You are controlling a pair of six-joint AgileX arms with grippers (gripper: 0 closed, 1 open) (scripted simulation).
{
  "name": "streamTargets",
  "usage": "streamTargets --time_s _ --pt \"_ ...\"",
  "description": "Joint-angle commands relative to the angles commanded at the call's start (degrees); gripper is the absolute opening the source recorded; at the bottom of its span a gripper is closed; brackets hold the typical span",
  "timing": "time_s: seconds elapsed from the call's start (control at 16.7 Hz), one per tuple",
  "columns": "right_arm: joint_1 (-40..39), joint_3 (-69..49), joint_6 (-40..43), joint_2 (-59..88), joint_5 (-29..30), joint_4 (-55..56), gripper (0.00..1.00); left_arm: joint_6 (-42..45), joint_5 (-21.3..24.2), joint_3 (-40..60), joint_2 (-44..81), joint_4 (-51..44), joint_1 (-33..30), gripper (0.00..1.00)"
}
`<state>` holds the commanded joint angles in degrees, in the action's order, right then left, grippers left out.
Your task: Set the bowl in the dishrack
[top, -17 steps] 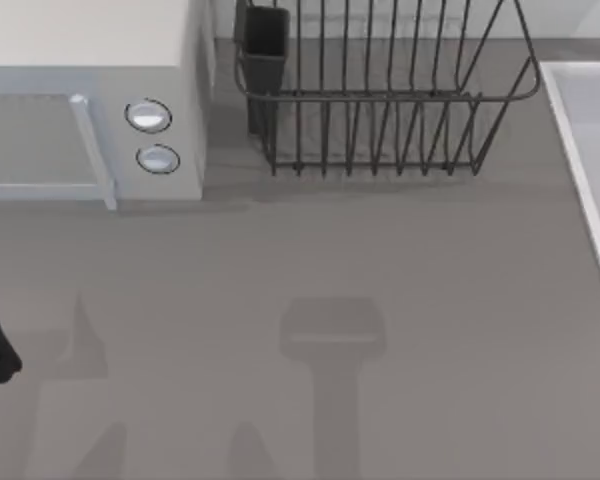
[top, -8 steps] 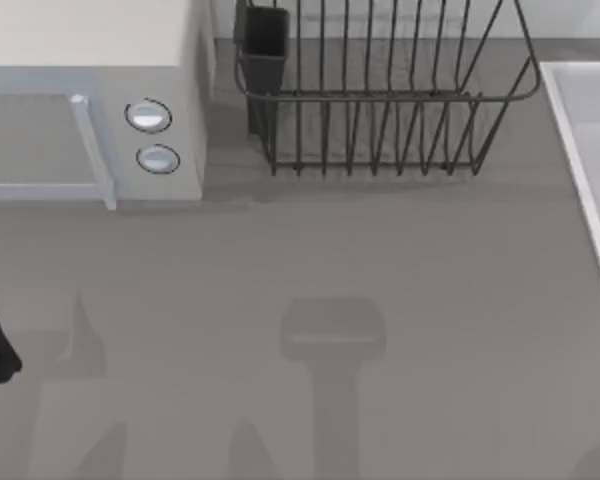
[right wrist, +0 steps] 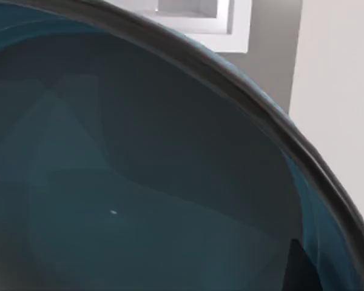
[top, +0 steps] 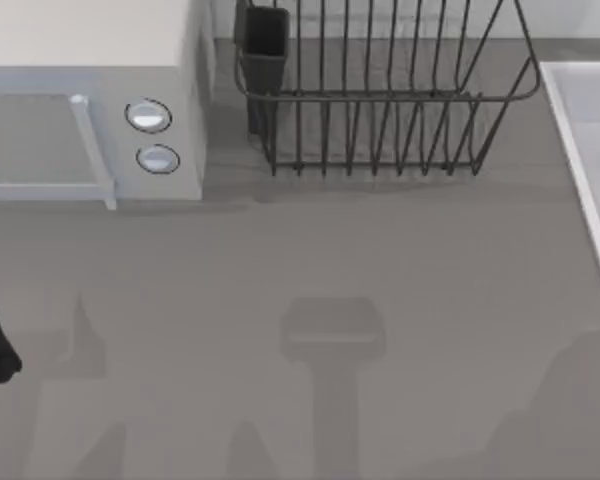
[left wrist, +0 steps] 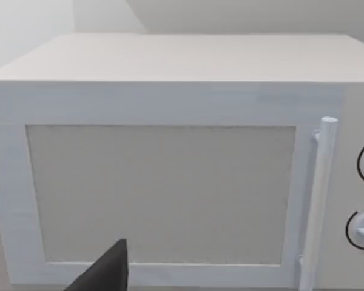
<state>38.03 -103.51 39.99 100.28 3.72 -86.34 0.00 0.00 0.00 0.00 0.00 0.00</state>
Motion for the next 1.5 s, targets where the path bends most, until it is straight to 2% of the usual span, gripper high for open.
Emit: streamTargets --time_s 0.24,0.72,1.02,1.26,1.5 --pt "-15.19 1.44 -7.73 -2.59 8.12 12.28 0.0 0.0 0.0 0.0 0.0 0.0 0.0 1.0" --pt "-56.73 11.0 -28.68 -7.89 29.07 45.22 0.0 0.0 0.0 0.0 0.0 0.0 0.0 1.0" --pt "-80.5 16.96 -38.04 -11.98 43.27 66.44 0.0 0.0 0.0 0.0 0.0 0.0 0.0 1.0" --pt "-92.93 20.02 -41.19 -15.72 52.83 79.67 0.0 0.0 0.0 0.0 0.0 0.0 0.0 1.0" --pt "-97.49 21.14 -41.8 -17.71 57.09 84.99 0.0 0.0 0.0 0.0 0.0 0.0 0.0 1.0"
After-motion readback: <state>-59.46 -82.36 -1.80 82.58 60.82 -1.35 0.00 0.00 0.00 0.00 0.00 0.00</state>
